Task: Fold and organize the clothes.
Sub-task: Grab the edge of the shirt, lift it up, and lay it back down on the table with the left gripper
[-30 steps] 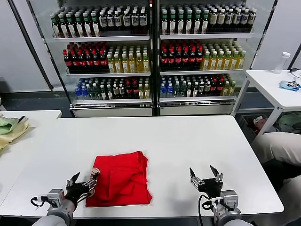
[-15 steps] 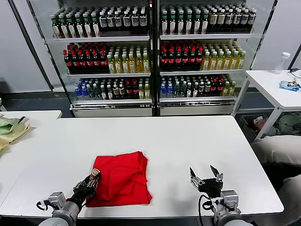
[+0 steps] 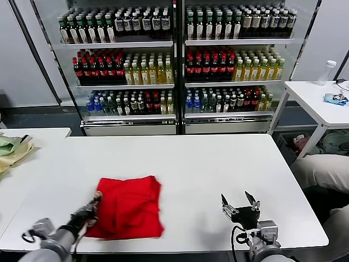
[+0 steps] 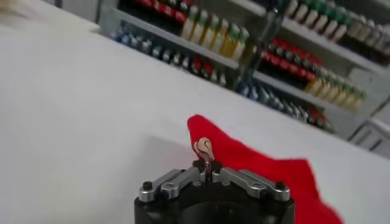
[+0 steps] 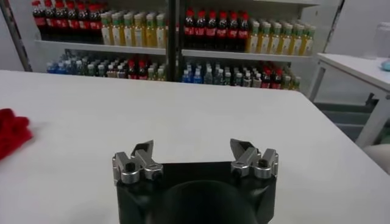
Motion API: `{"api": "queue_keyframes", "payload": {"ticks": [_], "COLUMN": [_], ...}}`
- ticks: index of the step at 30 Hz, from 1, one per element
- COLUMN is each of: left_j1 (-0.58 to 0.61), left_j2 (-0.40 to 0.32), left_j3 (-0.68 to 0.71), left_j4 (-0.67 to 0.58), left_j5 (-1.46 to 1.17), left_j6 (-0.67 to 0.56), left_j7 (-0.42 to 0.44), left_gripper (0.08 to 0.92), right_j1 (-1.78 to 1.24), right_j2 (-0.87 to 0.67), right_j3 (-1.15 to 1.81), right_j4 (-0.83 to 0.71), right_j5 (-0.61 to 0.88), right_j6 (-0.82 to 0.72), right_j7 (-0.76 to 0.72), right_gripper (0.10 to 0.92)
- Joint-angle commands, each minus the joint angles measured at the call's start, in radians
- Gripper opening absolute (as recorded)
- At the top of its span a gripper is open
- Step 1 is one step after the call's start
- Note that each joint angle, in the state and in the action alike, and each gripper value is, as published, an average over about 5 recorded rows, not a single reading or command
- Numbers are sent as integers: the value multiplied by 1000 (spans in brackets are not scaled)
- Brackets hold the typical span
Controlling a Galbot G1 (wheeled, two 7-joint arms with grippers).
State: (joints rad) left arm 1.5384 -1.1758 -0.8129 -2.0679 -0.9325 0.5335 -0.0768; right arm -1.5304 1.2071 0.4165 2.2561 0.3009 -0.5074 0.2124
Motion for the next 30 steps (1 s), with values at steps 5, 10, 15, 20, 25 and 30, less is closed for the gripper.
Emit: {"api": "queue_keyframes", "payload": {"ticks": [5, 10, 15, 20, 25, 30], "left_j1": [43, -12, -73, -86, -121, -269], "left_j2": [279, 238, 37, -202, -315, -240], "left_j3": [-433, -164, 302, 676, 753, 586], "left_j4": [29, -87, -310, -364, -283, -222], "left_j5": [-279, -195, -85, 134, 202, 157], "left_j6": [54, 52, 50, 49, 38, -9], "left_j7": [-9, -52, -158, -174, -172, -141], "left_gripper": [95, 95, 95, 95, 95, 126], "right_j1": [12, 8, -14, -30, -40, -42], "right_j2": [5, 10, 11, 15, 13, 6], "right_j3": [-8, -7, 8, 14, 16, 16], "right_j4": [-8, -9, 1, 8, 15, 27], "right_j5": [1, 0, -4, -14, -19, -20], "right_j6": [3, 8, 10, 12, 13, 12], "right_j7": [-2, -3, -2, -3, -3, -5], "right_gripper": [823, 823, 823, 823, 823, 823]}}
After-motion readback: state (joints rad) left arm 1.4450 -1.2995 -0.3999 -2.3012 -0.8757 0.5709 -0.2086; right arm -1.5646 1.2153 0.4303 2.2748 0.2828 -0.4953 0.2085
